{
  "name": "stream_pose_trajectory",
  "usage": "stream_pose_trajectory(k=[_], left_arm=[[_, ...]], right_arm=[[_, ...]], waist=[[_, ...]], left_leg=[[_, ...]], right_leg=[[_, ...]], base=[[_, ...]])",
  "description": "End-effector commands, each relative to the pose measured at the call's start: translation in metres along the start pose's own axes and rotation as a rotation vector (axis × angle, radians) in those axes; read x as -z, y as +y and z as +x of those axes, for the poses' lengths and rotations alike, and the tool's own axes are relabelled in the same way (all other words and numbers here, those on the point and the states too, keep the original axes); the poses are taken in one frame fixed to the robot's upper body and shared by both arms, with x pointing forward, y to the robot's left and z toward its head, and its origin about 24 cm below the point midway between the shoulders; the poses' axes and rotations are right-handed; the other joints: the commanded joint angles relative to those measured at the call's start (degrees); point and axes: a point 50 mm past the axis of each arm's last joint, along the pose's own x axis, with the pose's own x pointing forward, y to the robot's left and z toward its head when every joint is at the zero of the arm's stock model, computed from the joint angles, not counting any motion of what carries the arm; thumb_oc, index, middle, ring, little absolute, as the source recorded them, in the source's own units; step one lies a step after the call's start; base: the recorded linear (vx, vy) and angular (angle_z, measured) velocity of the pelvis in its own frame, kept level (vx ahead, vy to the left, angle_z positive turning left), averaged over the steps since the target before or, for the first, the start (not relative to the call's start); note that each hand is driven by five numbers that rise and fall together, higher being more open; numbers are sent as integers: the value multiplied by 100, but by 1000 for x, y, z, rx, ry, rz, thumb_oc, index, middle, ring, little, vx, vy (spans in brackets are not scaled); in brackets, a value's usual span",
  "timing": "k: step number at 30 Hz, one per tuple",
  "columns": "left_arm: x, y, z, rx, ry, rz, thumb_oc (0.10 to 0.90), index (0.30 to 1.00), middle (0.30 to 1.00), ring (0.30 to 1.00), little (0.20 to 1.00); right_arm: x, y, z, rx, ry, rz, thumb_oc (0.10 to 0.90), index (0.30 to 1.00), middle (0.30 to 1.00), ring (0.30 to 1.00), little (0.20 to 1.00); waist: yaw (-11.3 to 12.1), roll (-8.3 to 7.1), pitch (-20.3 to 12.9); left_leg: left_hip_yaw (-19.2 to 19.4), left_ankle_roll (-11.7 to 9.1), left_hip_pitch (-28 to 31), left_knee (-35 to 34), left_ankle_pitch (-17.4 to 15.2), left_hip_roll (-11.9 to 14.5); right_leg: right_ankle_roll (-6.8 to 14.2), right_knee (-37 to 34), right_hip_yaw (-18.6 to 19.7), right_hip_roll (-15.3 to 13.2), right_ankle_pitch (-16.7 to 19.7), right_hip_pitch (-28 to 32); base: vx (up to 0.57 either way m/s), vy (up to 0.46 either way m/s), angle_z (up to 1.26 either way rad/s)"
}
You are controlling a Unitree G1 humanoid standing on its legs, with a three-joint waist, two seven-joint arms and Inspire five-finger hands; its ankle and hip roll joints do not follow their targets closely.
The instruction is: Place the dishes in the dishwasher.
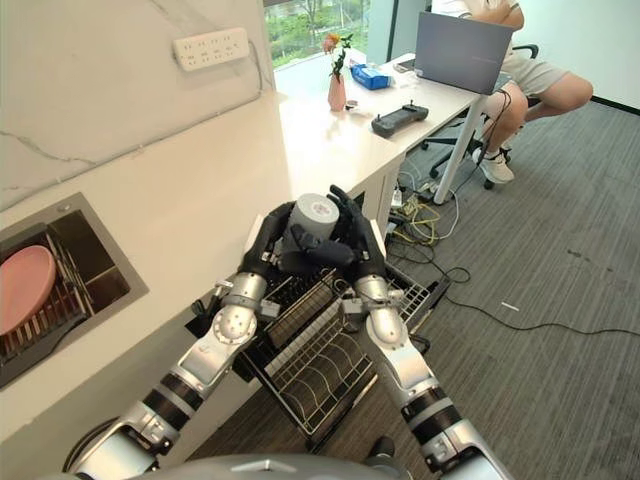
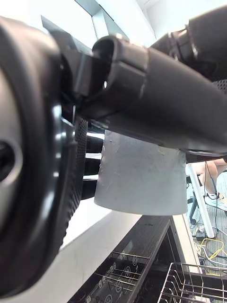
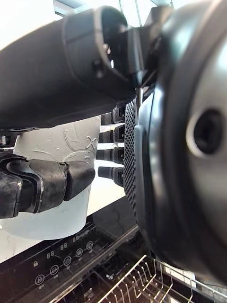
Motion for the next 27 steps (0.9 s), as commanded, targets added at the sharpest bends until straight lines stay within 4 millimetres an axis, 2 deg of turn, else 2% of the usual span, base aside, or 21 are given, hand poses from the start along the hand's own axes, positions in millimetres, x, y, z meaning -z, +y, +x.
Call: stream_pose_trajectory(k=[1, 7, 19, 20, 23, 24, 27], left_arm=[[-87, 18, 25, -64, -408, -87, 400, 300, 300, 300, 300], [-90, 10, 24, -20, -409, -99, 400, 300, 300, 300, 300], [-91, 2, 22, 54, -408, -120, 400, 300, 300, 300, 300], [-91, 2, 22, 62, -408, -124, 400, 300, 300, 300, 300], [-89, 2, 22, 68, -401, -127, 400, 300, 300, 300, 300], [-89, 2, 22, 71, -398, -127, 400, 300, 300, 300, 300], [-87, 2, 21, 76, -392, -130, 400, 300, 300, 300, 300]], right_arm=[[-17, 5, 17, 43, -83, 102, 800, 900, 900, 900, 900], [-4, 16, 19, 43, 11, 229, 800, 900, 900, 900, 900], [-8, 19, 29, -38, 22, 192, 800, 900, 900, 900, 900], [-10, 18, 30, -39, 15, 183, 717, 775, 775, 775, 775], [-12, 16, 32, -41, 3, 168, 525, 488, 488, 488, 488], [-13, 15, 33, -41, 0, 162, 400, 300, 300, 300, 300], [-17, 13, 34, -36, -22, 149, 400, 300, 300, 300, 300]], waist=[[107, -283, -323], [183, -306, -336], [304, -373, -353], [315, -381, -358], [326, -382, -361], [331, -383, -363], [341, -381, -360]], left_leg=[[-39, 262, -311, 11, 273, -435], [-86, 255, -332, 12, 287, -439], [-149, 248, -363, 9, 303, -433], [-154, 245, -367, 7, 304, -428], [-168, 244, -374, 8, 305, -425], [-171, 244, -374, 8, 306, -426], [-181, 246, -381, 8, 310, -424]], right_leg=[[415, 126, 28, -140, -938, 661], [400, 127, -9, -126, -946, 679], [388, 126, -45, -105, -944, 692], [390, 126, -54, -103, -942, 698], [390, 127, -62, -102, -941, 703], [390, 127, -64, -101, -942, 704], [391, 126, -75, -104, -937, 704]], base=[[0, 0, 0], [1, 0, 2], [-2, -3, 5], [0, 0, 0], [0, 0, 0], [0, 0, 0], [2, -1, 1]])
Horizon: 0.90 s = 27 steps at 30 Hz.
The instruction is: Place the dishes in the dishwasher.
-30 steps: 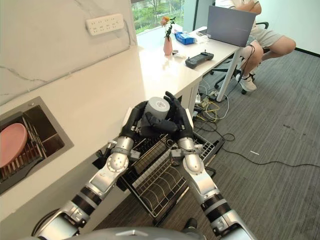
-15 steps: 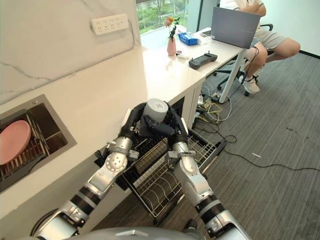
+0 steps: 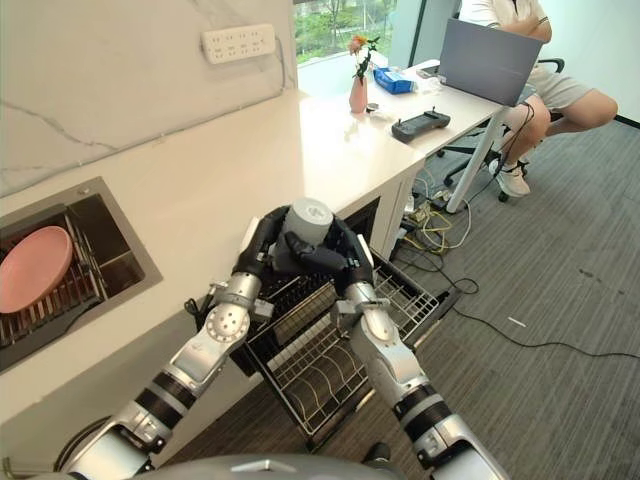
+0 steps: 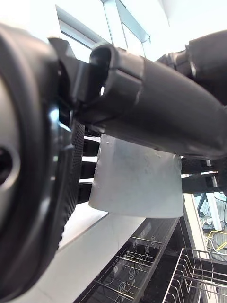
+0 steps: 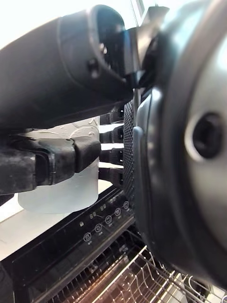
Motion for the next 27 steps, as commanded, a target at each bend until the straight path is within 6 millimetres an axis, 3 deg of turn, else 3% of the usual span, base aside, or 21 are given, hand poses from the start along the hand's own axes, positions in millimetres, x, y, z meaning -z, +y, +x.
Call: stream_pose_trajectory(k=[1, 22, 23, 27], left_arm=[[-89, -5, 16, 58, -432, -108, 400, 300, 300, 300, 300], [-90, -1, 12, 15, -443, -101, 400, 300, 300, 300, 300], [-99, 4, 6, 0, -519, -68, 800, 900, 900, 900, 900], [-113, 9, -6, 72, -620, -90, 800, 900, 900, 900, 900]], right_arm=[[-44, 8, 26, -13, -189, -11, 400, 300, 300, 300, 300], [-72, 2, 23, 209, -400, -8, 400, 300, 300, 300, 300], [-92, -13, 17, 355, -523, -72, 400, 300, 300, 300, 300], [-115, -30, 8, 486, -649, -88, 400, 300, 300, 300, 300]], waist=[[91, -209, -375], [48, -110, -351], [13, -75, -347], [-24, -45, -345]], left_leg=[[-5, 248, -297, -20, 307, -434], [-54, 267, -291, -24, 311, -428], [-81, 273, -283, -26, 302, -423], [-100, 275, -269, -28, 296, -431]], right_leg=[[370, 125, 108, -70, -919, 607], [374, 130, 71, -89, -926, 631], [374, 130, 76, -83, -944, 636], [382, 135, 118, -79, -966, 638]], base=[[0, 0, 0], [0, 0, 1], [0, 0, 0], [0, 0, 0]])
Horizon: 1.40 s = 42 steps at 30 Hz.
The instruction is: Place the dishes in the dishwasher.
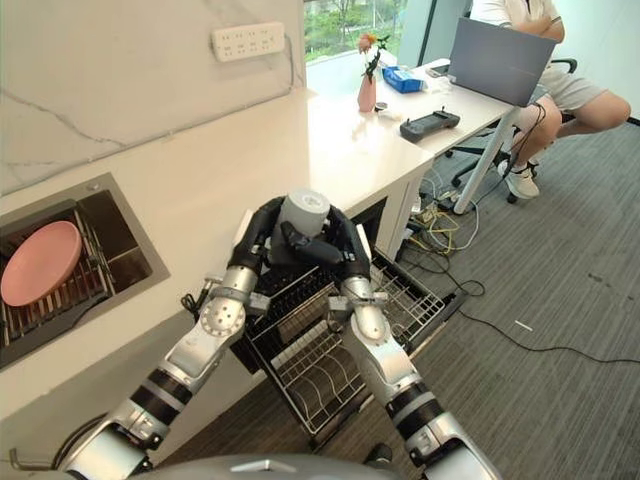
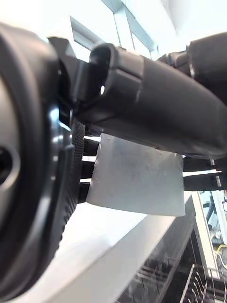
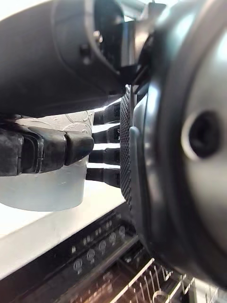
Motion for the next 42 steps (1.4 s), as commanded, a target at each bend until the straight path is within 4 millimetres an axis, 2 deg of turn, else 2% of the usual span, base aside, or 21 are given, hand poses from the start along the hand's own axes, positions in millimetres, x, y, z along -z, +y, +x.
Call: stream_pose_trajectory(k=[1, 3, 7, 9, 10, 12, 15, 22, 24, 25, 27, 29, 32, 33, 34, 35, 36, 39, 40, 41, 42], left_arm=[[-86, -2, -2, 107, -480, -156, 800, 900, 900, 900, 900], [-80, 13, -12, 90, -421, -363, 800, 900, 900, 900, 900], [-80, 22, -19, 94, -402, -494, 800, 900, 900, 900, 900], [-70, 12, -23, 213, -272, -787, 800, 900, 900, 900, 900], [-69, 13, -23, 220, -269, -795, 800, 900, 900, 900, 900], [-68, 9, -26, 312, -213, -959, 800, 900, 900, 900, 900], [-37, 4, -50, 410, -10, -1193, 800, 900, 900, 900, 900], [-13, 24, -83, 317, 108, -1316, 800, 900, 900, 900, 900], [-8, 26, -87, 309, 132, -1319, 800, 900, 900, 900, 900], [9, 32, -101, 275, 219, -1311, 800, 900, 900, 900, 900], [16, 35, -110, 267, 267, -1307, 800, 900, 900, 900, 900], [48, 47, -140, 225, 449, -1246, 800, 900, 900, 900, 900], [86, 73, -182, 154, 686, -1010, 800, 900, 900, 900, 900], [87, 73, -183, 154, 686, -1009, 800, 900, 900, 900, 900], [110, 85, -214, 114, 846, -871, 800, 900, 900, 900, 900], [111, 85, -214, 116, 844, -869, 800, 900, 900, 900, 900], [128, 95, -236, 104, 958, -707, 800, 900, 900, 900, 900], [140, 99, -251, 120, 1035, -578, 800, 900, 900, 900, 900], [150, 102, -264, 123, 1103, -459, 800, 900, 900, 900, 900], [151, 101, -264, 124, 1101, -457, 800, 900, 900, 900, 900], [156, 101, -270, 128, 1140, -404, 800, 900, 900, 900, 900]], right_arm=[[-83, -63, 27, 478, -436, 21, 400, 300, 300, 300, 300], [-92, -75, 22, 541, -483, 8, 400, 300, 300, 300, 300], [-101, -89, 18, 608, -531, -31, 400, 300, 300, 300, 300], [-107, -99, 15, 646, -544, -54, 400, 300, 300, 300, 300], [-107, -99, 15, 646, -543, -55, 400, 300, 300, 300, 300], [-106, -107, 11, 663, -533, -64, 400, 300, 300, 300, 300], [-87, -118, 1, 615, -421, -94, 400, 300, 300, 300, 300], [-45, -132, -16, 573, -214, -166, 400, 300, 300, 300, 300], [-39, -132, -17, 553, -185, -171, 400, 300, 300, 300, 300], [-31, -131, -20, 504, -141, -183, 400, 300, 300, 300, 300], [-26, -129, -21, 473, -115, -175, 400, 300, 300, 300, 300], [-8, -117, -25, 324, -26, -183, 400, 300, 300, 300, 300], [10, -111, -28, 182, 83, -186, 400, 300, 300, 300, 300], [10, -110, -28, 179, 84, -184, 400, 300, 300, 300, 300], [13, -105, -23, 136, 107, -202, 400, 300, 300, 300, 300], [13, -105, -23, 135, 106, -202, 400, 300, 300, 300, 300], [15, -99, -17, 96, 130, -186, 400, 300, 300, 300, 300], [16, -99, -12, 61, 150, -213, 400, 300, 300, 300, 300], [16, -106, -9, 66, 159, -249, 400, 300, 300, 300, 300], [15, -106, -8, 65, 158, -250, 400, 300, 300, 300, 300], [15, -112, -8, 80, 168, -264, 400, 300, 300, 300, 300]], waist=[[5, -107, -374], [48, -103, -375], [83, -101, -355], [78, -73, -328], [82, -70, -332], [62, -42, -306], [10, 12, -242], [-14, 83, -134], [-22, 102, -132], [-21, 154, -99], [-31, 169, -99], [-38, 221, -90], [8, 254, -64], [2, 252, -72], [29, 282, -68], [29, 284, -70], [75, 306, -25], [131, 305, 47], [115, 247, 108], [106, 251, 109], [61, 223, 123]], left_leg=[[24, 277, -243, -41, 290, -413], [3, 289, -224, -40, 267, -423], [-22, 298, -225, -40, 254, -426], [-20, 310, -205, -39, 240, -432], [-19, 310, -202, -39, 238, -431], [-17, 307, -199, -40, 235, -422], [3, 301, -157, -40, 224, -394], [85, 192, -129, 14, 305, -262], [113, 165, -126, 36, 314, -228], [154, 120, -120, 82, 350, -166], [183, 92, -112, 111, 362, -126], [270, -7, -117, 185, 435, -16], [320, -117, -189, 308, 546, 108], [321, -125, -194, 313, 548, 114], [365, -195, -236, 378, 614, 209], [367, -203, -244, 387, 615, 216], [353, -298, -346, 510, 776, 339], [288, -425, -572, 716, 1040, 500], [509, -508, -778, 913, 1228, 717], [497, -515, -800, 930, 1231, 726], [760, -537, -832, 979, 1294, 843]], right_leg=[[381, 133, 211, -39, -966, 629], [375, 126, 220, -34, -973, 642], [376, 122, 211, -34, -984, 653], [376, 124, 213, -28, -988, 667], [377, 123, 213, -26, -988, 670], [371, 126, 220, -17, -999, 669], [352, 140, 268, 12, -1028, 675], [277, 126, 333, 127, -1119, 641], [264, 120, 347, 152, -1145, 640], [234, 115, 380, 202, -1180, 631], [214, 111, 408, 236, -1204, 624], [168, 100, 474, 314, -1262, 580], [126, 86, 512, 386, -1300, 549], [121, 85, 515, 391, -1303, 545], [98, 77, 524, 425, -1338, 527], [93, 77, 528, 430, -1342, 520], [51, 79, 547, 482, -1375, 491], [-11, 68, 539, 530, -1422, 459], [-52, 65, 399, 487, -1457, 409], [-59, 65, 392, 491, -1463, 401], [-76, 65, 300, 467, -1490, 377]], base=[[0, 0, 0], [0, 0, 0], [4, -4, 3], [17, 0, 5], [0, 0, 0], [4, 0, -4], [8, -11, -6], [-2, -57, -5], [-12, -97, 0], [-8, -106, -2], [-2, -106, -8], [-4, -151, -17], [-5, -115, -19], [11, -141, -11], [9, -89, -9], [11, -173, -10], [5, -101, -13], [-53, -112, -4], [-105, -87, 21], [-117, -81, 50], [-78, -35, 68]])
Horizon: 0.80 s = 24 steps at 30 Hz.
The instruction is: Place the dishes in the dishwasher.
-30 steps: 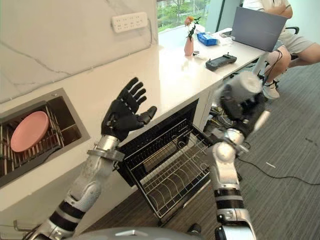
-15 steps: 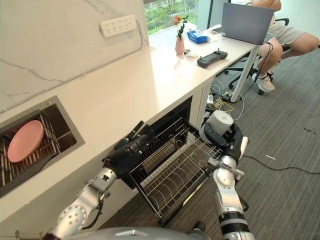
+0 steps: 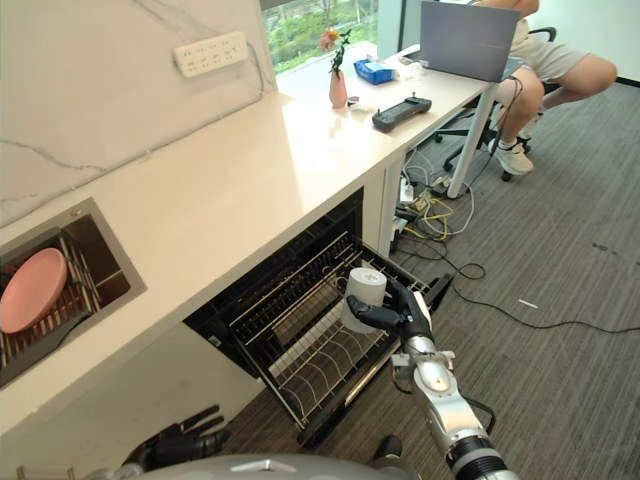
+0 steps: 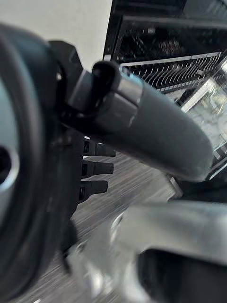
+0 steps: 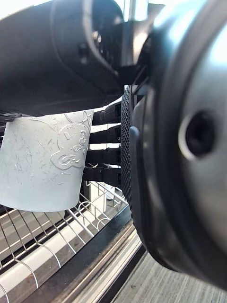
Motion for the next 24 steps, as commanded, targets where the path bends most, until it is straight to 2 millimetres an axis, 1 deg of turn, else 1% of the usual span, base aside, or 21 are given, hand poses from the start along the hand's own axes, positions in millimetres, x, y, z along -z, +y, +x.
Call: stream_pose_trajectory(k=[1, 2, 3, 4, 6, 7, 8, 10, 12, 13, 14, 15, 16, 17, 18, 19, 20, 21, 22, 23, 24], left_arm=[[-27, -5, 1, 23, -85, 286, 800, 900, 900, 900, 900], [-9, 1, 8, -45, -14, 303, 800, 900, 900, 900, 900], [-9, -1, 10, -43, -15, 305, 800, 900, 900, 900, 900], [7, -1, 15, -87, 47, 331, 800, 900, 900, 900, 900], [11, -1, 18, -104, 66, 351, 800, 900, 900, 900, 900], [11, -1, 18, -104, 65, 351, 800, 900, 900, 900, 900], [13, 1, 22, -141, 95, 399, 800, 900, 900, 900, 900], [7, 2, 28, -175, 100, 431, 800, 900, 900, 900, 900], [0, 2, 32, -209, 93, 462, 800, 900, 900, 900, 900], [-6, -1, 36, -223, 87, 495, 800, 900, 900, 900, 900], [-10, -4, 40, -222, 71, 520, 800, 900, 900, 900, 900], [-13, -7, 41, -209, 60, 541, 800, 900, 900, 900, 900], [-17, -6, 40, -206, 50, 576, 800, 900, 900, 900, 900], [-17, -6, 40, -207, 50, 577, 800, 900, 900, 900, 900], [-28, -6, 40, -217, 13, 597, 800, 900, 900, 900, 900], [-29, -6, 40, -218, 11, 598, 800, 900, 900, 900, 900], [-40, -4, 40, -246, -33, 605, 800, 900, 900, 900, 900], [-45, -5, 40, -253, -51, 609, 800, 900, 900, 900, 900], [-46, -5, 40, -254, -53, 608, 800, 900, 900, 900, 900], [-50, -5, 40, -256, -62, 621, 800, 900, 900, 900, 900], [-52, -6, 40, -251, -74, 620, 800, 900, 900, 900, 900]], right_arm=[[-70, 0, 26, -12, -276, 48, 400, 300, 300, 300, 300], [-67, -11, 26, 18, -261, 33, 400, 300, 300, 300, 300], [-67, -11, 26, 18, -262, 29, 400, 300, 300, 300, 300], [-65, -22, 26, 29, -244, -21, 400, 300, 300, 300, 300], [-65, -27, 26, 37, -241, -34, 400, 300, 300, 300, 300], [-65, -28, 26, 37, -242, -34, 400, 300, 300, 300, 300], [-61, -36, 28, 55, -216, -61, 400, 300, 300, 300, 300], [-59, -43, 28, 78, -196, -79, 400, 300, 300, 300, 300], [-55, -52, 29, 95, -167, -119, 400, 300, 300, 300, 300], [-52, -58, 32, 112, -133, -151, 400, 300, 300, 300, 300], [-48, -63, 32, 132, -113, -153, 400, 300, 300, 300, 300], [-45, -67, 32, 150, -98, -146, 400, 300, 300, 300, 300], [-43, -70, 34, 171, -78, -130, 400, 300, 300, 300, 300], [-44, -70, 34, 172, -79, -129, 400, 300, 300, 300, 300], [-42, -75, 40, 212, -43, -111, 400, 300, 300, 300, 300], [-43, -74, 41, 212, -46, -110, 400, 300, 300, 300, 300], [-47, -74, 48, 236, -37, -99, 400, 300, 300, 300, 300], [-49, -73, 52, 233, -30, -106, 400, 300, 300, 300, 300], [-50, -72, 52, 232, -33, -106, 400, 300, 300, 300, 300], [-46, -72, 54, 229, -10, -118, 400, 300, 300, 300, 300], [-48, -71, 56, 228, -8, -117, 400, 300, 300, 300, 300]], waist=[[-84, -287, -14], [-187, -281, -49], [-200, -260, -38], [-187, -200, -51], [-205, -164, -57], [-210, -161, -55], [-202, -173, -60], [-210, -202, -39], [-251, -200, -36], [-270, -208, -77], [-313, -222, -68], [-322, -225, -67], [-304, -224, -73], [-306, -239, -75], [-223, -280, -13], [-229, -299, 3], [-199, -333, 195], [-197, -337, 302], [-185, -353, 313], [-183, -370, 391], [-173, -375, 432]], left_leg=[[921, -213, -238, 125, 974, 431], [1475, -249, -87, 81, 1042, 620], [1457, -266, -82, 69, 1062, 623], [1348, -309, -11, 118, 1139, 675], [1171, -292, 12, 113, 1055, 597], [1166, -291, 8, 114, 1054, 596], [823, -252, 41, 260, 811, 418], [552, -233, 104, 495, 604, 291], [278, -220, 202, 523, 377, 143], [138, -81, 247, 300, -62, -26], [215, 39, 232, 234, -289, -120], [213, 153, 207, 160, -455, -204], [139, 278, 190, 33, -593, -388], [138, 304, 193, 13, -603, -426], [-7, 499, 214, -265, -718, -735], [-9, 522, 231, -293, -721, -779], [-77, 682, 326, -470, -773, -953], [-79, 736, 355, -525, -756, -975], [-56, 741, 359, -537, -750, -999], [-61, 752, 395, -579, -734, -997], [-62, 768, 439, -619, -704, -973]], right_leg=[[125, 70, -46, 102, -1238, 462], [105, 70, -250, 51, -1259, 426], [101, 71, -253, 59, -1272, 436], [93, 92, -368, 0, -1208, 433], [119, 103, -424, -60, -1120, 416], [121, 102, -429, -61, -1118, 416], [144, 152, -523, -248, -948, 353], [172, 269, -750, -497, -826, 279], [240, 380, -1034, -766, -681, 200], [414, 408, -1187, -1056, -461, 140], [564, 480, -1314, -1298, -271, 111], [649, 531, -1325, -1448, -163, 101], [761, 594, -1333, -1634, -16, 75], [786, 607, -1331, -1673, 6, 68], [1012, 871, -1335, -2069, 332, 48], [1043, 902, -1325, -2119, 349, 44], [1266, 1532, -1151, -2450, 735, -183], [1292, 1871, -954, -2512, 692, -360], [1291, 1919, -920, -2546, 668, -400], [1270, 2152, -691, -2434, 556, -534], [1319, 2293, -586, -2362, 547, -625]], base=[[-146, -7, 73], [-101, 4, 70], [-120, 111, 121], [-52, 90, 110], [-43, 107, 69], [-52, 200, 40], [-72, 236, 36], [-105, 317, 39], [-115, 419, 59], [-106, 573, 56], [-69, 604, 52], [2, 533, 86], [27, 359, 85], [102, 536, 89], [85, 372, 55], [131, 555, 46], [63, 316, 53], [59, 298, 59], [57, 181, 48], [67, 122, 19], [98, 118, 6]])
